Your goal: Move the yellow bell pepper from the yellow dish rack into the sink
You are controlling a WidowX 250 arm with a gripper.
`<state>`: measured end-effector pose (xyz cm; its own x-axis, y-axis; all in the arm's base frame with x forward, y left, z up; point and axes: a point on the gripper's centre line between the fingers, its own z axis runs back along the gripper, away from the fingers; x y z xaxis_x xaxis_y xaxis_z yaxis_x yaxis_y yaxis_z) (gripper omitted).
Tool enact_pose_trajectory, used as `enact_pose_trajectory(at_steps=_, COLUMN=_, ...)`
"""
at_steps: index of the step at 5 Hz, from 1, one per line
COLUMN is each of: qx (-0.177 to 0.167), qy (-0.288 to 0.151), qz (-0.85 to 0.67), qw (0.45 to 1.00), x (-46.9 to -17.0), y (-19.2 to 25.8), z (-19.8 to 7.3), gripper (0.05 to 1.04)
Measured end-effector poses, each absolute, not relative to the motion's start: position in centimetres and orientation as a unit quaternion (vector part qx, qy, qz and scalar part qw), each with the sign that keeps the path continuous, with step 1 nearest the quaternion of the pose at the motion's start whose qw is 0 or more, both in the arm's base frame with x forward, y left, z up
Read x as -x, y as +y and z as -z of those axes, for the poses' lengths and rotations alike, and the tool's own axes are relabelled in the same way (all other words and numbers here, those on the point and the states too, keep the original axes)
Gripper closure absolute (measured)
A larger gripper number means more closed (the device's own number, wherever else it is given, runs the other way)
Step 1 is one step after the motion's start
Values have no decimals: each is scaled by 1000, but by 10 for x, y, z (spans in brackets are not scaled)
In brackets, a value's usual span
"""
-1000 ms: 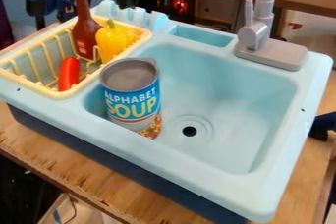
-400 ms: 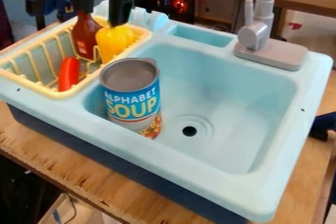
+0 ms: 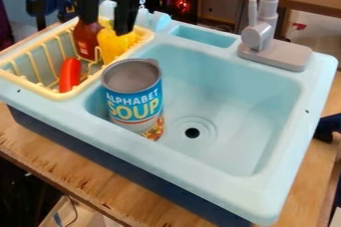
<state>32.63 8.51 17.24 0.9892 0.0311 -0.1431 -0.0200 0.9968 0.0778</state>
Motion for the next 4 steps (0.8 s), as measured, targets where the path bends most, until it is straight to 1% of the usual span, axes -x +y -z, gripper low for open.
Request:
enact_pose_trajectory(at_steps=1, qx=-18, qy=44, qz=7, qw=999, x=-336, y=76, z=-169, gripper=83)
enact_pose_trajectory(at_steps=2, qx=-11, qy=27, qz=17, qw=999, x=-341, y=73, z=-169, gripper=83)
enact_pose_trajectory(at_steps=3, qx=2, qy=14, qz=31, qw=999, x=-345, y=69, z=-164, gripper=133)
enact_pose_trajectory(at_steps=4, qx=-1, qy=11, qz=32, qw=999, x=-346, y=70, z=-164, gripper=377)
